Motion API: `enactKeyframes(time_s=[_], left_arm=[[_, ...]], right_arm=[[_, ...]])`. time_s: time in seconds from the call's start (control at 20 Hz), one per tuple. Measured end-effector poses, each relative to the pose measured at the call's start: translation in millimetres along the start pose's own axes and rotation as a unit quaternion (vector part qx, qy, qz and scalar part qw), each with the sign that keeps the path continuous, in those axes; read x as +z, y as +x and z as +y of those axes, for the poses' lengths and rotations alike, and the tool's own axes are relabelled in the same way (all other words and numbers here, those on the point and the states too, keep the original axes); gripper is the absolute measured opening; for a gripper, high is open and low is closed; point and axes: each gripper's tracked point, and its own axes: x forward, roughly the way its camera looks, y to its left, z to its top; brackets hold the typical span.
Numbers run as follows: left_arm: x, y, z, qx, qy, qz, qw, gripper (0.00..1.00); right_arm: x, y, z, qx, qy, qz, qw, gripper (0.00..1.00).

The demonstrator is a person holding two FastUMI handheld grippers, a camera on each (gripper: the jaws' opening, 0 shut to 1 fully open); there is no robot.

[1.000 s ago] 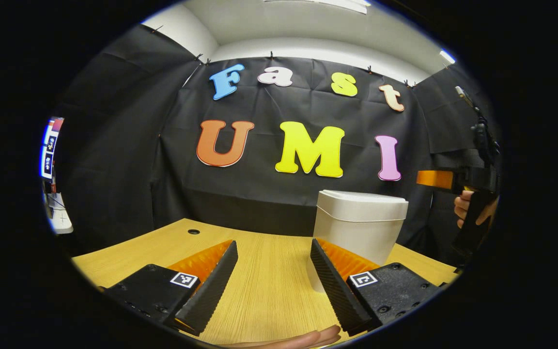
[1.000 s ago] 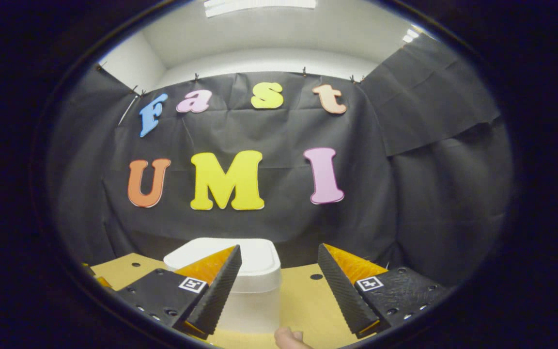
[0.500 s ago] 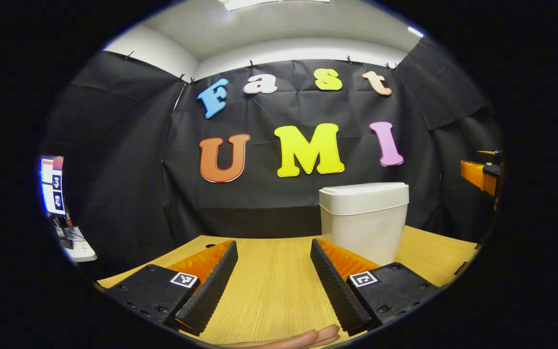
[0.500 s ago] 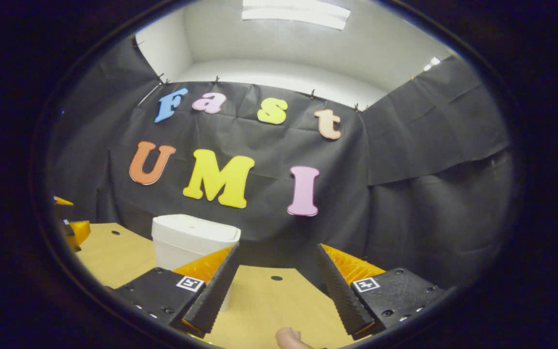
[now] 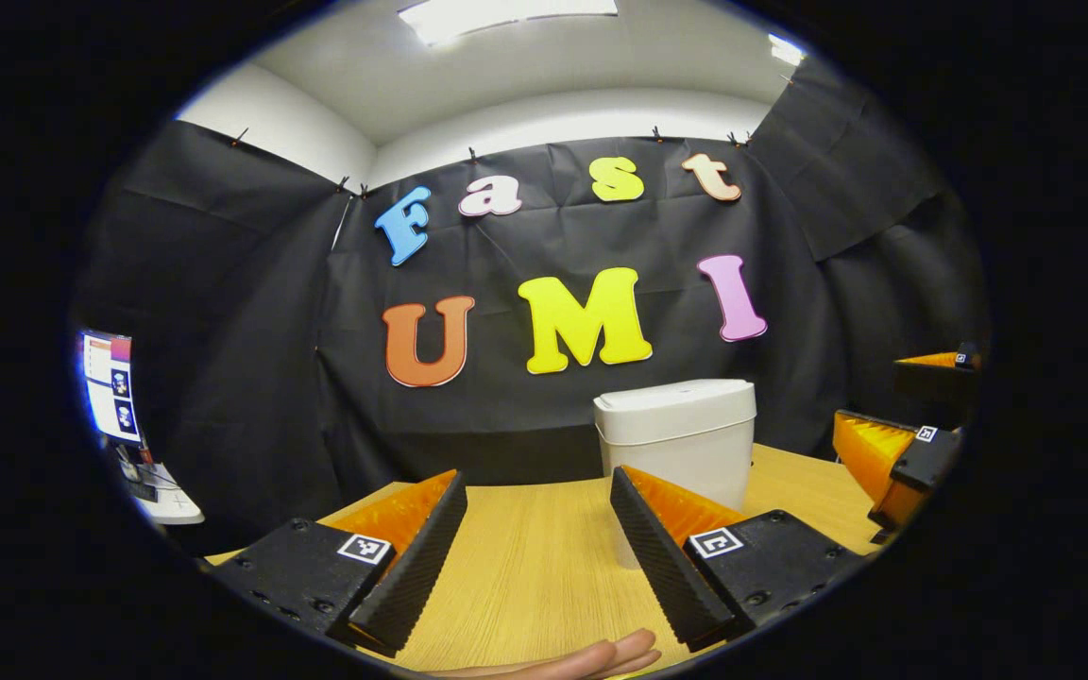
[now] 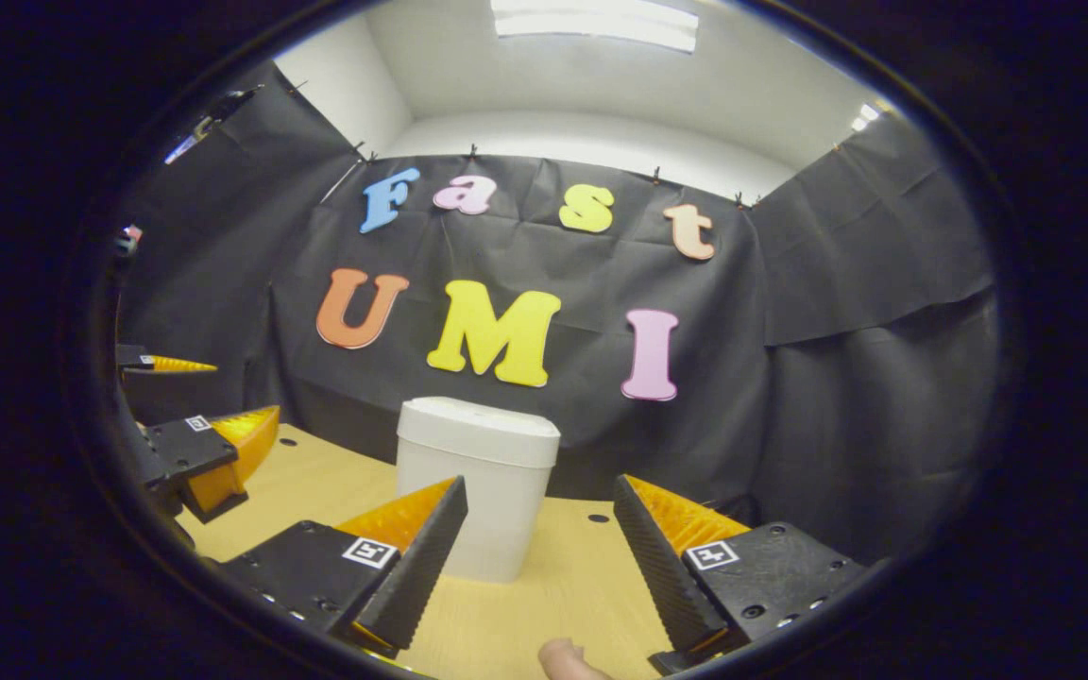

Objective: Press the lid of the desktop garbage bin to open it, pick up the crumpled paper on the desktop and throw it into the bin, then pick up the pop can on the desktop and drop it into the bin, and finally close the garbage bin lid.

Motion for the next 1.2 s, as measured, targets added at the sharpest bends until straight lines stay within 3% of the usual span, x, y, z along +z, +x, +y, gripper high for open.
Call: enactKeyframes(time_s=[0.15, 0.4, 0.55, 1.2], left_arm=[[-5.8, 0.1, 3.3, 0.004, -0.006, 0.017, 1.000, 0.98], [-17.5, 4.9, 5.1, 0.004, -0.043, 0.043, 0.998, 0.99], [-19.4, 12.5, -9.4, 0.002, -0.041, 0.050, 0.998, 0.99], [-25.0, 7.2, -28.9, -0.025, -0.054, 0.068, 0.996, 0.99]], right_arm=[[5.0, -2.3, 5.3, 0.002, 0.010, -0.003, 1.000, 0.95], [-15.0, 1.4, -9.2, -0.023, 0.024, 0.029, 0.999, 0.95], [-21.4, 2.2, -20.8, -0.038, 0.014, 0.039, 0.998, 0.95], [-26.9, -12.4, -25.1, -0.038, 0.020, 0.066, 0.997, 0.95]])
